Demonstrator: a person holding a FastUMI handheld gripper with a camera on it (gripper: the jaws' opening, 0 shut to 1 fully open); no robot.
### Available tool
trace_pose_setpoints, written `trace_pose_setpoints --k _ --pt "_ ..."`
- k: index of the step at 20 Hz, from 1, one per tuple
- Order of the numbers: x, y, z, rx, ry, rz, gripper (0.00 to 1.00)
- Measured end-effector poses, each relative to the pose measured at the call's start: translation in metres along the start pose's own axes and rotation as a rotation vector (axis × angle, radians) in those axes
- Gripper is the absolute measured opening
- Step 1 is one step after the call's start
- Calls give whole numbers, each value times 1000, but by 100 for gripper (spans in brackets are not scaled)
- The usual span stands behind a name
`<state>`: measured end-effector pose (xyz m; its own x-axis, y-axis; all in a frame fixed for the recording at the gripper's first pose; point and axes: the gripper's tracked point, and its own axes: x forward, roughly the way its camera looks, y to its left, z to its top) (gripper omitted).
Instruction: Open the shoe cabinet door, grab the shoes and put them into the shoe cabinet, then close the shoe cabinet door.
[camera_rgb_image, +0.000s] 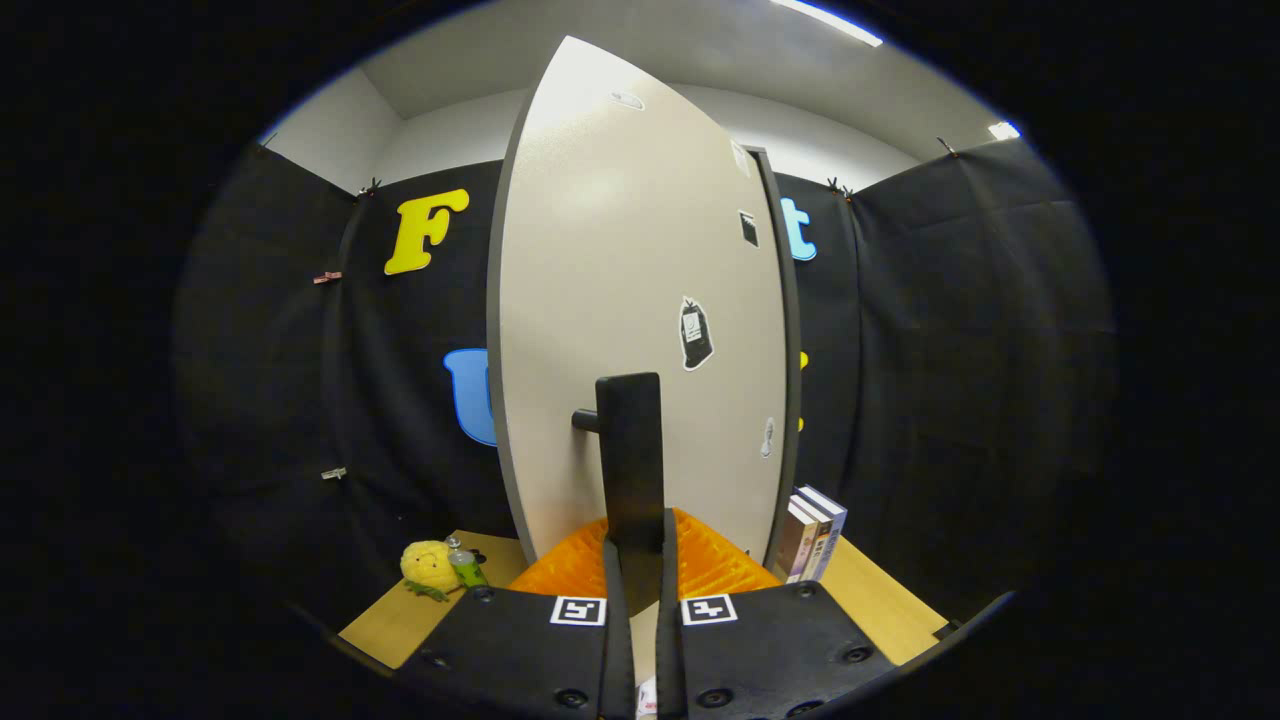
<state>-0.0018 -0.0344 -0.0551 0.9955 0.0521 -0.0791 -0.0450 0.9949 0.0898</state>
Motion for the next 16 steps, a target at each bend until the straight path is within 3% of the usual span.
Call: trace_pose_setpoints --k 9,12,16 --pt "-24 -56 3 -62 33 86 12" --pt "-27 -69 7 2 32 71 12" --pt "-32 -90 3 -12 26 41 12"
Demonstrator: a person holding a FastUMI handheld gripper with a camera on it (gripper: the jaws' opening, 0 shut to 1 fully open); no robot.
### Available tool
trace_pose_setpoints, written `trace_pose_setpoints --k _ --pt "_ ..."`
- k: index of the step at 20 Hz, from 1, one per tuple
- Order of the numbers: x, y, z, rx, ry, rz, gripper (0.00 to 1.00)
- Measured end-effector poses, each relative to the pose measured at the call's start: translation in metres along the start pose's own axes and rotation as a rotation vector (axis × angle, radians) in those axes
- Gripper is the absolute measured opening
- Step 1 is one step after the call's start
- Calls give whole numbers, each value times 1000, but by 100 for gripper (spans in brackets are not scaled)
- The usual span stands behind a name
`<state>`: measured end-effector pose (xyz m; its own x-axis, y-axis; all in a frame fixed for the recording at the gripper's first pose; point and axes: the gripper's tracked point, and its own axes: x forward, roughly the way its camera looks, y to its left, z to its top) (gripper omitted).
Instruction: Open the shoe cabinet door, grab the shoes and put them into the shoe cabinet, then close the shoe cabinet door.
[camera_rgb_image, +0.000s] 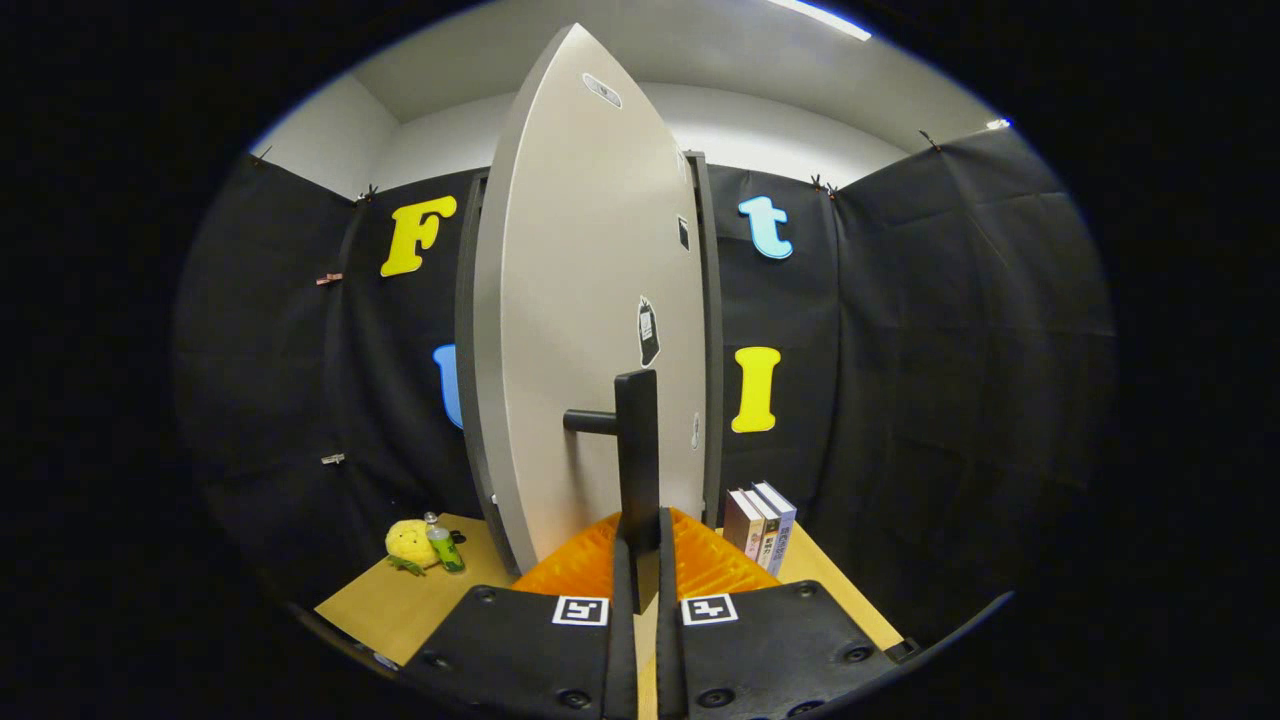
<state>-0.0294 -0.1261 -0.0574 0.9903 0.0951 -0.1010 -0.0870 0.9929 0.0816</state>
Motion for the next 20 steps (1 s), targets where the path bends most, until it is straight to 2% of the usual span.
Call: trace_pose_setpoints --k 6,10,14,15,17,20 --pt "-6 -31 4 39 0 -17 11" --pt "-14 -62 4 62 -16 -85 10" --pt "-32 -104 11 41 -45 -203 8" --pt "-39 -110 14 52 -55 -218 8" --pt "-54 -110 26 100 -78 -192 6" --pt "-66 -118 33 125 -102 -228 6"
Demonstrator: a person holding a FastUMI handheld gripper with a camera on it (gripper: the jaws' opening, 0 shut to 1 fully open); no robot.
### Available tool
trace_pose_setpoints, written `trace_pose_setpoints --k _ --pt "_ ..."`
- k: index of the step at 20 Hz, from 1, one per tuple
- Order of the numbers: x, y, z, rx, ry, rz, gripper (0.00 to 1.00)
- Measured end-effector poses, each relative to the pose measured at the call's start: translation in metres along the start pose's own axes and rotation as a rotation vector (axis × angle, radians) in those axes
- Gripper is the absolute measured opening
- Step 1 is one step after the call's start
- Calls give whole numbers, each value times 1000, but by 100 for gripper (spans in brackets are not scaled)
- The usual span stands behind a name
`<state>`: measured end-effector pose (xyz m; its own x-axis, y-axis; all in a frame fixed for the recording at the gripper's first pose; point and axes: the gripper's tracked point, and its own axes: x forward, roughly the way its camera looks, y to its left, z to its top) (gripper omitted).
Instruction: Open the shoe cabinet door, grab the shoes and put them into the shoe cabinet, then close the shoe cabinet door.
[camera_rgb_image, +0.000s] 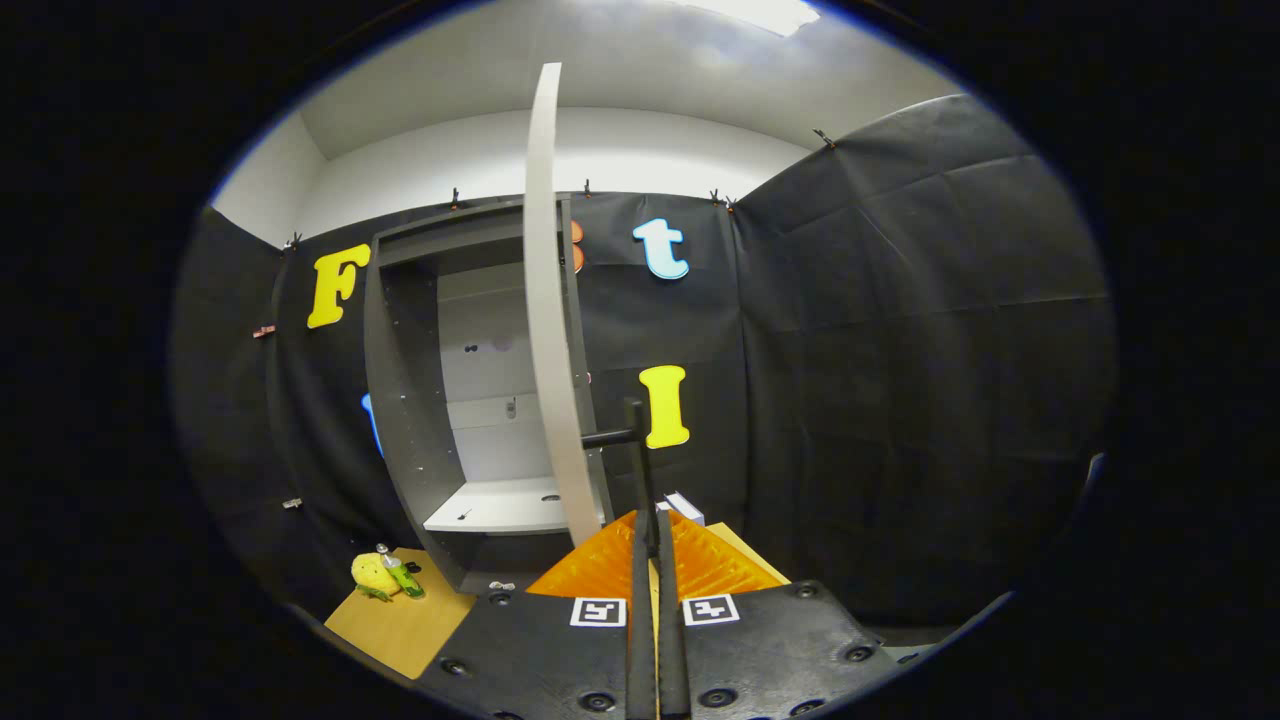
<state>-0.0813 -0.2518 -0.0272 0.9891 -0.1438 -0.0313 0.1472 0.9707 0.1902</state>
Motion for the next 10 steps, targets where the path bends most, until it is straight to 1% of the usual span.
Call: trace_pose_setpoints --k 1,2,3,5,6,8,10 --pt "-16 -8 8 -1 -20 -23 9" --pt "-25 -7 14 0 -41 -28 12" --pt "-36 2 24 4 -60 -15 17" --pt "-49 19 41 8 -109 12 37" --pt "-56 33 52 14 -142 39 49" --pt "-65 69 62 10 -177 112 74" --pt "-70 105 54 -12 -161 201 99"
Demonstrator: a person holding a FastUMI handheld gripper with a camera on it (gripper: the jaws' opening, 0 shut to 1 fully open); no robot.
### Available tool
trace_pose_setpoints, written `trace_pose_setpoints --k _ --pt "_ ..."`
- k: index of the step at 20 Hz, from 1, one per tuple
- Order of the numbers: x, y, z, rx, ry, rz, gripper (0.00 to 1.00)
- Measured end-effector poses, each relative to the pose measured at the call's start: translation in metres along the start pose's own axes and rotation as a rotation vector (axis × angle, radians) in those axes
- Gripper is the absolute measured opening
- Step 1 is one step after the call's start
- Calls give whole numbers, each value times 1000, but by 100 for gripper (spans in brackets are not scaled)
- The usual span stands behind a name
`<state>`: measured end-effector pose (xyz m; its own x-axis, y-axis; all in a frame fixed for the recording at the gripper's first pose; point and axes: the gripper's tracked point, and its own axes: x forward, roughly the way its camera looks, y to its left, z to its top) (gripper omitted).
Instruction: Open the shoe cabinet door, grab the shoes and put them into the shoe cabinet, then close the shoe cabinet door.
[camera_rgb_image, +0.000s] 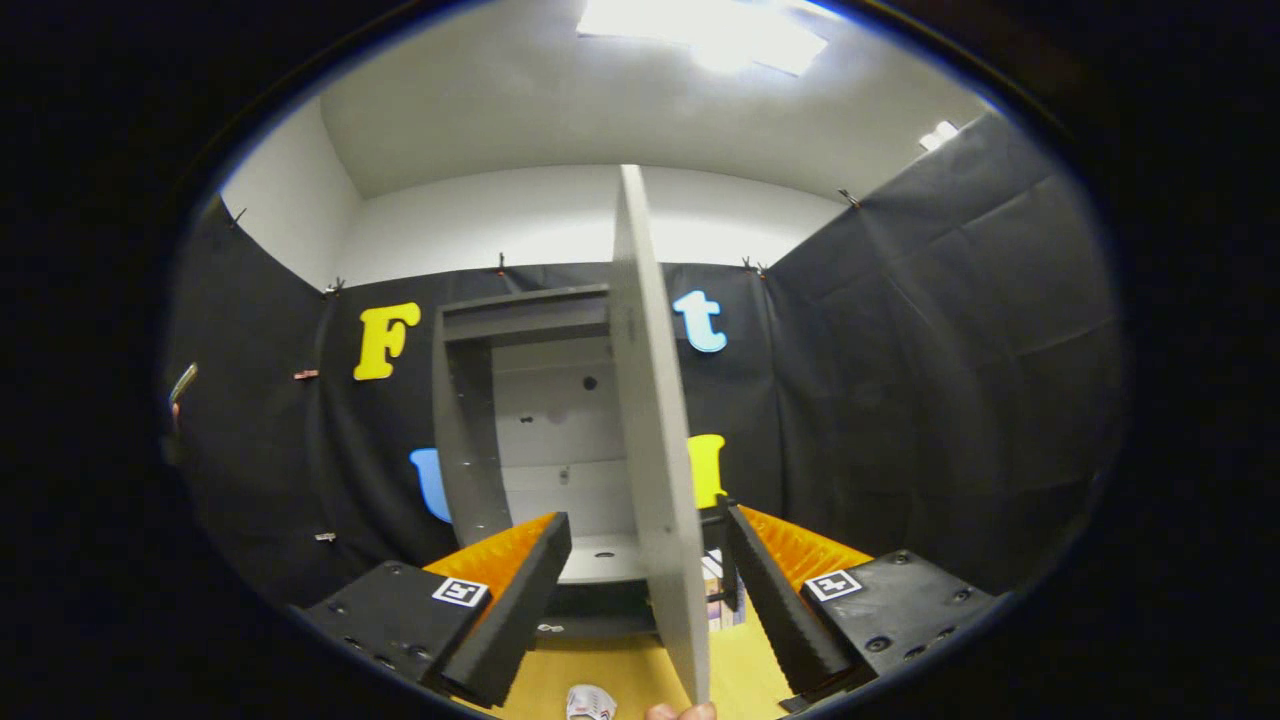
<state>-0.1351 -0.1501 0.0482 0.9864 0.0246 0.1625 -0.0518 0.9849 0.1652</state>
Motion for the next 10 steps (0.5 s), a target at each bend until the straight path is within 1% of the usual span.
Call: trace_pose_setpoints --k 2,4,6,10 --pt "2 33 -26 -11 65 78 97" --pt "4 60 -66 2 171 128 98" --pt "1 74 -113 8 294 139 98" --pt "-7 92 -203 -25 476 130 98"
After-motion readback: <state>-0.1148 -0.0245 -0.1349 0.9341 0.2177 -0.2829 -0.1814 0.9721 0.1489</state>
